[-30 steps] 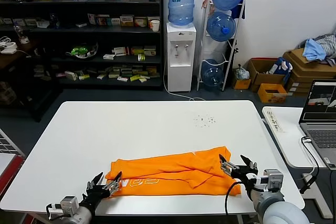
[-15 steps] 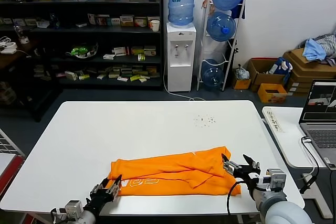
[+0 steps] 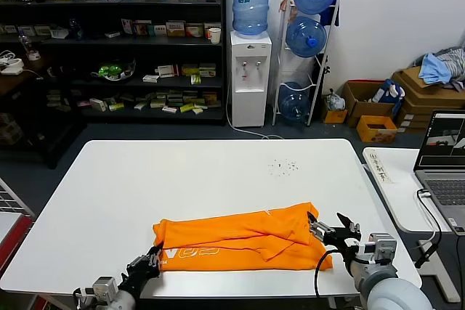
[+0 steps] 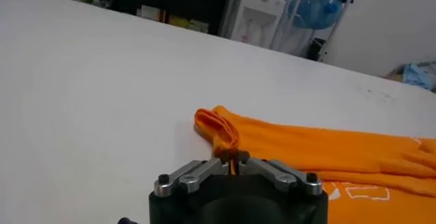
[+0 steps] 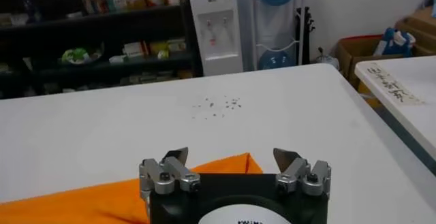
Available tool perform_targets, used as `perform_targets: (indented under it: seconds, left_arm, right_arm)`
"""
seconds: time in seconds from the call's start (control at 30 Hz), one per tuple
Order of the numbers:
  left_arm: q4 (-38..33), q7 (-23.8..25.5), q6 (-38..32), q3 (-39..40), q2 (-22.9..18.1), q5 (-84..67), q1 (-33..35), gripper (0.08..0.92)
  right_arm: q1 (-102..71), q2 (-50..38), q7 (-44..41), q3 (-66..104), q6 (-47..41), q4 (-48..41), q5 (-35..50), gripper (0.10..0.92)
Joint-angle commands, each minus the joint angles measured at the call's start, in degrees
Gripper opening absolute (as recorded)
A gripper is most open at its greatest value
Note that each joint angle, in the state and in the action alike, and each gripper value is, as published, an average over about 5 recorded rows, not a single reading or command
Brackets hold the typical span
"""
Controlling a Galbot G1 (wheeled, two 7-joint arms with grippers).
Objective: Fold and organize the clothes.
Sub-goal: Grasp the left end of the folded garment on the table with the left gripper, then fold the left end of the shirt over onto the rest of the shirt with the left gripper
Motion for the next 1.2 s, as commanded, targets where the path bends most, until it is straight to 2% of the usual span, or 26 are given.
perform_targets:
  seconds: [0.03, 0.17, 0.4, 0.53, 0.8, 1.0, 1.2]
  left_arm:
    - [-1.58, -0.59, 0.6, -3.02, 0.0, 2.14, -1.8, 0.129]
    - [-3.56, -0.24, 2.2, -7.76, 1.29, 5.24, -2.85, 0.129]
    - [-5.45, 3.17, -0.3, -15.31, 3.26, 7.67, -2.75, 0.129]
    - [-5.62, 4.85, -2.19, -17.13, 2.73, 8.23, -2.36, 0.129]
    - [0.16, 5.76, -2.42, -19.71, 3.61, 16.05, -3.11, 0.129]
    - [2.55, 4.11, -0.03, -23.5, 5.24, 16.79, -0.31, 0.129]
    - [0.5, 3.76, -0.15, -26.66, 2.66, 14.28, 2.58, 0.129]
  right_arm:
    - [0.39, 0.15, -0.13, -0.21, 0.15, -0.57, -0.2, 0.823]
    - [1.51, 0.6, -2.22, -0.6, 3.03, -2.69, -2.26, 0.823]
    - [2.84, 3.12, -21.14, 0.98, 29.49, -13.32, -14.68, 0.823]
    - [2.76, 6.63, -28.1, 4.71, 36.62, -17.91, -17.32, 0.823]
    - [-2.18, 14.82, -33.51, 13.77, 42.8, -22.73, -19.32, 0.823]
    - [-5.52, 16.47, -33.88, 16.54, 44.3, -22.77, -20.49, 0.823]
    - [-5.24, 16.25, -33.72, 16.26, 44.07, -22.05, -20.45, 0.823]
